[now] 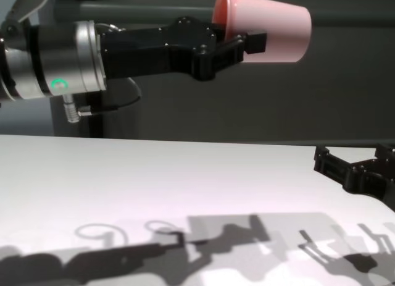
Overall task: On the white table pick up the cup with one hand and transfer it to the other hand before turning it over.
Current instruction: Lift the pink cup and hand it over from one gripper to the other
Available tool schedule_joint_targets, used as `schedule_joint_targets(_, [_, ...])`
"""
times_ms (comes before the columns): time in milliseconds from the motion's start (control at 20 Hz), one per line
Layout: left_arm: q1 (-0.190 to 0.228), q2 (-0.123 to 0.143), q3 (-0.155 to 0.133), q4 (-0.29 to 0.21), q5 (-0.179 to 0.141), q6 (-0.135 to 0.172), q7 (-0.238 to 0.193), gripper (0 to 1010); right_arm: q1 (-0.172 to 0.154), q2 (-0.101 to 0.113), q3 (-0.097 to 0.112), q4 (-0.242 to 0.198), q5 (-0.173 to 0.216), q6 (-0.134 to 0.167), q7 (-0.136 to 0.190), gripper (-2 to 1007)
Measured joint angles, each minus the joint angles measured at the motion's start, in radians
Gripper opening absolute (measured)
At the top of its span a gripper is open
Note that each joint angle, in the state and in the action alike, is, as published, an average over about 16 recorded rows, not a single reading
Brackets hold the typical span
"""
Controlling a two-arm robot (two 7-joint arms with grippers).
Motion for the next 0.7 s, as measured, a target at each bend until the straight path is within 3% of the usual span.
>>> schedule_joint_targets(700, [0.013,0.017,0.004,-0.011,-0.032,-0.012,-0.015,46,0.000,0.000,0.000,0.000,0.000,0.000,0.000,1002])
